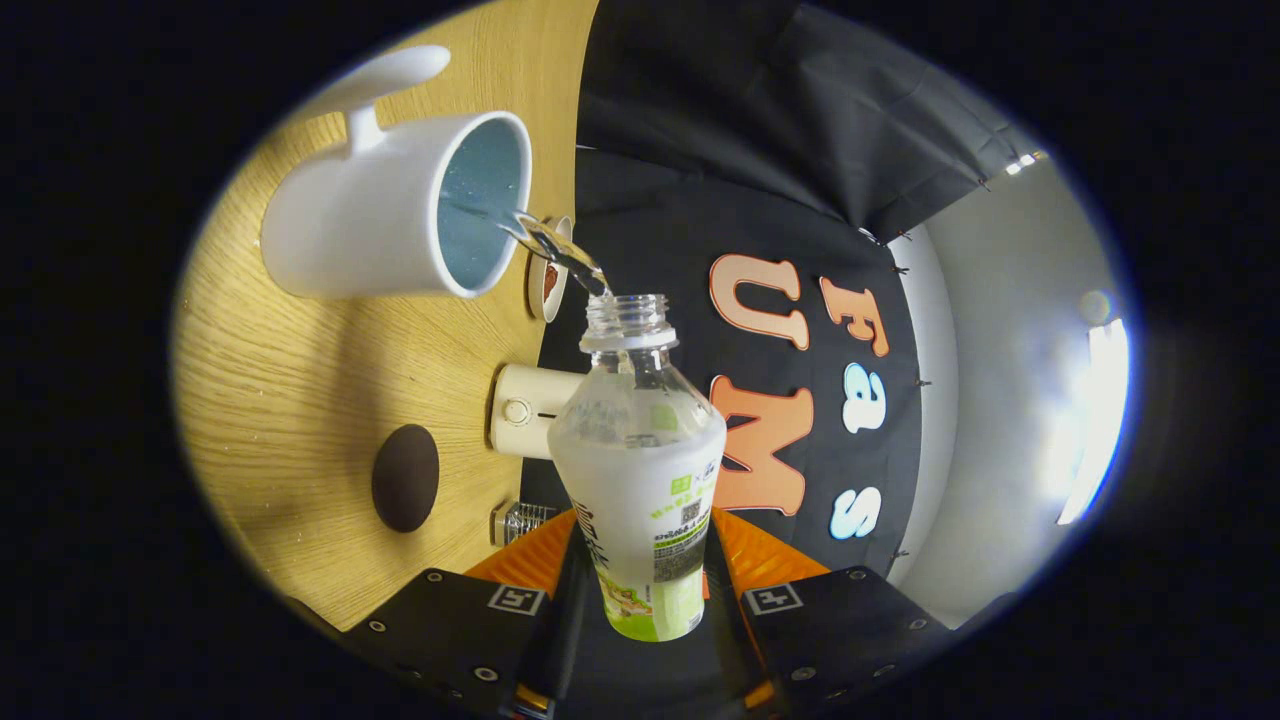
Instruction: Take the bottle from table, then pour the juice into the cup, finally place the bottle on the coaster
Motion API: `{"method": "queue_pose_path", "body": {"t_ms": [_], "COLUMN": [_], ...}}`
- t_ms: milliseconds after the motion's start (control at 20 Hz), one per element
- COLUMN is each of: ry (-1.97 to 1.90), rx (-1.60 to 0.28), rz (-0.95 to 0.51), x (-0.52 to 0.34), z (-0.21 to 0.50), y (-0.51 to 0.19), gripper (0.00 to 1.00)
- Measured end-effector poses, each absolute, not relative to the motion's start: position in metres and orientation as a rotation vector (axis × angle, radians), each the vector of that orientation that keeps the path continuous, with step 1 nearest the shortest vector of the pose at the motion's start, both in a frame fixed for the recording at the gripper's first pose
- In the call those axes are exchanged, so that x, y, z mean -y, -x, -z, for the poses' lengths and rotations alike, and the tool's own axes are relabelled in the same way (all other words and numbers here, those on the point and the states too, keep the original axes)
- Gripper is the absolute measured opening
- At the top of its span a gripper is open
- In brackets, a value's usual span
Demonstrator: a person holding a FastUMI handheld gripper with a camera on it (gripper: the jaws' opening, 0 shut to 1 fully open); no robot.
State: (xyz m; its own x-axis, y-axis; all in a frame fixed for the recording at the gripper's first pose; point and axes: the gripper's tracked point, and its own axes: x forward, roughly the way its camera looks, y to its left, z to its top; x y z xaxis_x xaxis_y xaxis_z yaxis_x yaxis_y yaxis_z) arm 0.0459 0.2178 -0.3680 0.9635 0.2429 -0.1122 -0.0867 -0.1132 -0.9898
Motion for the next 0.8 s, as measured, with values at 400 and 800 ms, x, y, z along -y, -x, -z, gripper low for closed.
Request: {"method": "queue_pose_path", "body": {"t_ms": [400, 800], "ry": [1.681, 1.694], "rx": [0.147, 0.179], "rz": [-0.276, -0.276], "x": [-0.2207, -0.223], "z": [0.3638, 0.3605], "y": [-0.045, -0.0481], "gripper": [0.58, 0.58]}}
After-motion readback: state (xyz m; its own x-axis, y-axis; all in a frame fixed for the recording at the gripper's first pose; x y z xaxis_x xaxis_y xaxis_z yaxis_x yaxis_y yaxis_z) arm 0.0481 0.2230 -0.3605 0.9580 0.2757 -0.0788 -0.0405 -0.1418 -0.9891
